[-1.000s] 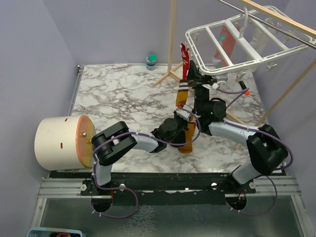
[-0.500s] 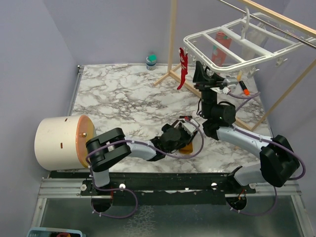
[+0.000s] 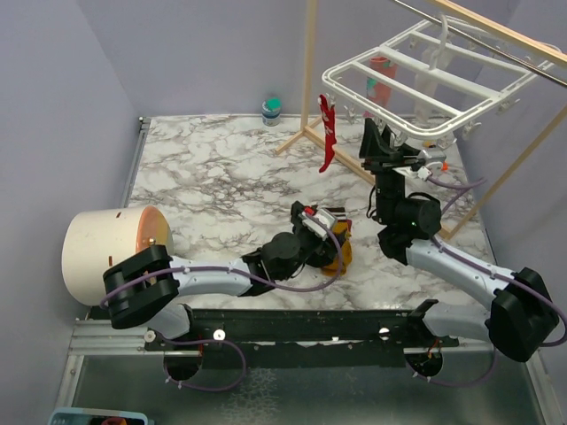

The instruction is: Remove the socks clipped to the hanger

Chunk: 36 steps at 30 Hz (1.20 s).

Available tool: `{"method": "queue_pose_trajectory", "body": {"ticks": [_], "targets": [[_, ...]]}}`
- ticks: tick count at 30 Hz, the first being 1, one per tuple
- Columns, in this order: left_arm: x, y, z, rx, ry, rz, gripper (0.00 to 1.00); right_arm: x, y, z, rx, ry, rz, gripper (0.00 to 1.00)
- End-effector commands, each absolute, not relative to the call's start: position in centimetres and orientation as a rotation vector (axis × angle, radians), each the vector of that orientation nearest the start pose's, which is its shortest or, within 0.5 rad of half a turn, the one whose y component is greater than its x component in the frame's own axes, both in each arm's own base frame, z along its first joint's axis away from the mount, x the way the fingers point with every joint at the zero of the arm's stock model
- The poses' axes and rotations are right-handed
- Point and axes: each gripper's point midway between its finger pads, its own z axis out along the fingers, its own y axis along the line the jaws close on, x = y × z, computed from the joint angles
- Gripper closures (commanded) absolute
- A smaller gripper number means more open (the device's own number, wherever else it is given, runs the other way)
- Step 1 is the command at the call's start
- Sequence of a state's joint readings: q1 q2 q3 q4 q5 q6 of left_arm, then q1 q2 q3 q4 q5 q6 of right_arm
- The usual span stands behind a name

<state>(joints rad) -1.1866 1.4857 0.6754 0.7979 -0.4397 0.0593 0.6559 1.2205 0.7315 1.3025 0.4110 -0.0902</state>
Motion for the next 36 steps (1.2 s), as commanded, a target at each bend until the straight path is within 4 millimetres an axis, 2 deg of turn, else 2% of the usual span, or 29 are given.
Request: {"method": "queue_pose_trajectory", "body": {"ticks": [1, 7, 11, 20, 30, 32, 36], "targets": [[28.0, -34.7, 21.5, 0.488, 1.458, -0.361, 0.01, 32.6, 15.4, 44.0, 0.105, 0.859, 0.358, 0.81], [32.8, -34.0, 20.2, 0.417, 1.505, -0.330, 0.01, 31.5, 14.3, 44.0, 0.106, 0.864, 0.338, 0.81], [34.8, -35.1, 20.2, 0.420, 1.499, -0.311, 0.01, 30.7, 13.3, 44.1, 0.114, 0.862, 0.318, 0.80], [38.1, -38.3, 21.9, 0.407, 1.451, -0.311, 0.01, 28.8, 10.8, 43.8, 0.159, 0.847, 0.281, 0.79], [40.6, -41.2, 22.3, 0.377, 1.422, -0.327, 0.03, 27.9, 9.8, 44.0, 0.171, 0.835, 0.266, 0.78], [40.9, -41.6, 22.3, 0.375, 1.415, -0.334, 0.20, 27.9, 9.7, 44.0, 0.173, 0.836, 0.265, 0.77], [41.2, -41.7, 22.5, 0.360, 1.408, -0.333, 0.87, 27.8, 9.4, 44.0, 0.188, 0.836, 0.262, 0.73]]}}
